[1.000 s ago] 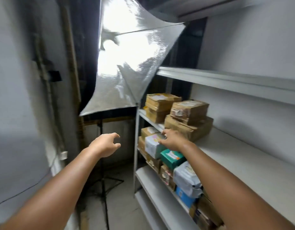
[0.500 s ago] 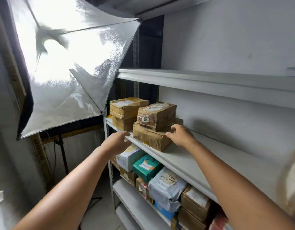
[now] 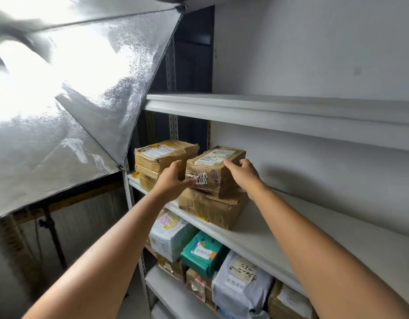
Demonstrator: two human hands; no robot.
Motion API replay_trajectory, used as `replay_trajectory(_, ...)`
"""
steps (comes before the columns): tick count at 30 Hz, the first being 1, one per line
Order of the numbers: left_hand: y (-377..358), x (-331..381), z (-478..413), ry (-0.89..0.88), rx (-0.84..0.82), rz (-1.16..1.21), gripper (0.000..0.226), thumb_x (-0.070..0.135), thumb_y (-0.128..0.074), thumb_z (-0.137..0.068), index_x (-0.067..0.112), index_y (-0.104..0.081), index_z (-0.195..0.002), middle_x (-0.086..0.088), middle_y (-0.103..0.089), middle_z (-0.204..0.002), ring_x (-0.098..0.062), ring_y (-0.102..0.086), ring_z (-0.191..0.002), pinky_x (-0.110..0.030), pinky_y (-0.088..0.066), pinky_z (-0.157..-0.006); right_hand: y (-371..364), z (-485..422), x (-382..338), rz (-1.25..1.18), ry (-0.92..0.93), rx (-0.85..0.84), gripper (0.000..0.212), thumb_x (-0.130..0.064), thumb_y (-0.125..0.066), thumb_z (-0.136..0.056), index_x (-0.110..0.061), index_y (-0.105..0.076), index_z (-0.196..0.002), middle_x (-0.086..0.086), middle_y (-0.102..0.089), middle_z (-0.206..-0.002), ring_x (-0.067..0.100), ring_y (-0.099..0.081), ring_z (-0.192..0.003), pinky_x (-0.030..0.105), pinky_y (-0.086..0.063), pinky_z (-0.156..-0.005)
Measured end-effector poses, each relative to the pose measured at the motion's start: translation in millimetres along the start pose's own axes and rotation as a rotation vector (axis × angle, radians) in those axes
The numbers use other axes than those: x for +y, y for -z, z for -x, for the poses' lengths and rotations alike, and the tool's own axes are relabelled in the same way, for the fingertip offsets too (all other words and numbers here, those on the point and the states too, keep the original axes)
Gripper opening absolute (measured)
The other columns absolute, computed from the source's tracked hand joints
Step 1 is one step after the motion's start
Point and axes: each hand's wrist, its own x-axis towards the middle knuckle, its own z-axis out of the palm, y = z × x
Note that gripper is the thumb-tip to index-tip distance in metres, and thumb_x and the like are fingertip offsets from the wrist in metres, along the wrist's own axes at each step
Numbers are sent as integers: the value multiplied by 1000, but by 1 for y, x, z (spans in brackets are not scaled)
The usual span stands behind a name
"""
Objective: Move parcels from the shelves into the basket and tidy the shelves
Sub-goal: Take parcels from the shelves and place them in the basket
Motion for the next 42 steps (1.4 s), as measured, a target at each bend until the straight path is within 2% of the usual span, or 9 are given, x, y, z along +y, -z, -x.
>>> replay_trajectory(4,-3,-11,-29,-39,-101,40,94,31,-81,-79,17,-26,-153,-6,-51,-142,-23,-54,-124,-35,-49,-99,-15,-6,-11,-187,-109,-21,88,-63,-65,-81,-19,-31,-150,6,-53,-140,28,-55,-122,50,-53,-95)
replay_trajectory(8,-8,-21,-44,-63,-200,199,77,25,-82,-77,20,-42,-143,2,-63,-122,-19,-62,-112,-36,-55,-92,-21,-9,-11,-288,-155,-14,71,-45,-70,-86,-19,-36,-142,7,-57,-129,23,-60,-105,44,-61,-74)
replay_trajectory(13,-9,-24,-41,-85,-244,339,59,14,-80,-80,18,-47,-128,3,-64,-106,-6,-63,-94,-16,-54,-68,-24,-3,-12,-284,-145,22,74,-46,-75,-76,-23,-43,-138,7,-57,-128,26,-61,-108,46,-62,-67)
replay_trajectory(18,-10,-27,-25,-59,-247,489,69,15,-85,-74,16,-47,-131,-10,-65,-117,-23,-66,-106,-38,-59,-86,-22,8,-8,-297,-107,19,94,-54,-77,-60,-31,-42,-144,5,-51,-136,27,-56,-116,48,-62,-66)
replay_trajectory(23,-4,-8,8,9,-243,617,67,27,-81,-79,15,-47,-135,-5,-67,-111,-14,-70,-94,-25,-60,-71,-8,28,-3,-337,-71,-79,69,-35,-74,-83,-28,-42,-145,4,-60,-129,19,-61,-103,40,-62,-62)
replay_trajectory(29,-6,14,62,124,-131,661,42,37,-66,-91,22,-57,-129,-2,-71,-105,-9,-71,-84,-21,-57,-61,6,60,15,-410,25,-218,76,-19,-74,-85,-28,-33,-149,3,-57,-131,22,-61,-106,40,-61,-66)
replay_trajectory(33,-17,21,105,213,-75,699,29,29,-65,-93,27,-63,-122,-4,-72,-112,-18,-72,-96,-36,-60,-76,13,84,33,-445,107,-334,84,-7,-73,-82,-30,-29,-151,1,-58,-131,21,-60,-112,45,-60,-80)
replay_trajectory(38,-15,29,167,254,85,777,35,16,-64,-94,24,-57,-127,-3,-72,-112,-14,-73,-82,-29,-58,-59,17,125,33,-468,231,-547,71,6,-67,-79,-28,-39,-135,3,-69,-111,25,-69,-101,38,-60,-77)
replay_trajectory(42,10,30,216,261,218,742,42,16,-67,-91,17,-56,-132,-12,-70,-118,-32,-69,-104,-54,-56,-85,9,162,20,-456,346,-632,61,9,-67,-77,-35,-49,-114,-4,-68,-102,21,-69,-97,43,-60,-81)
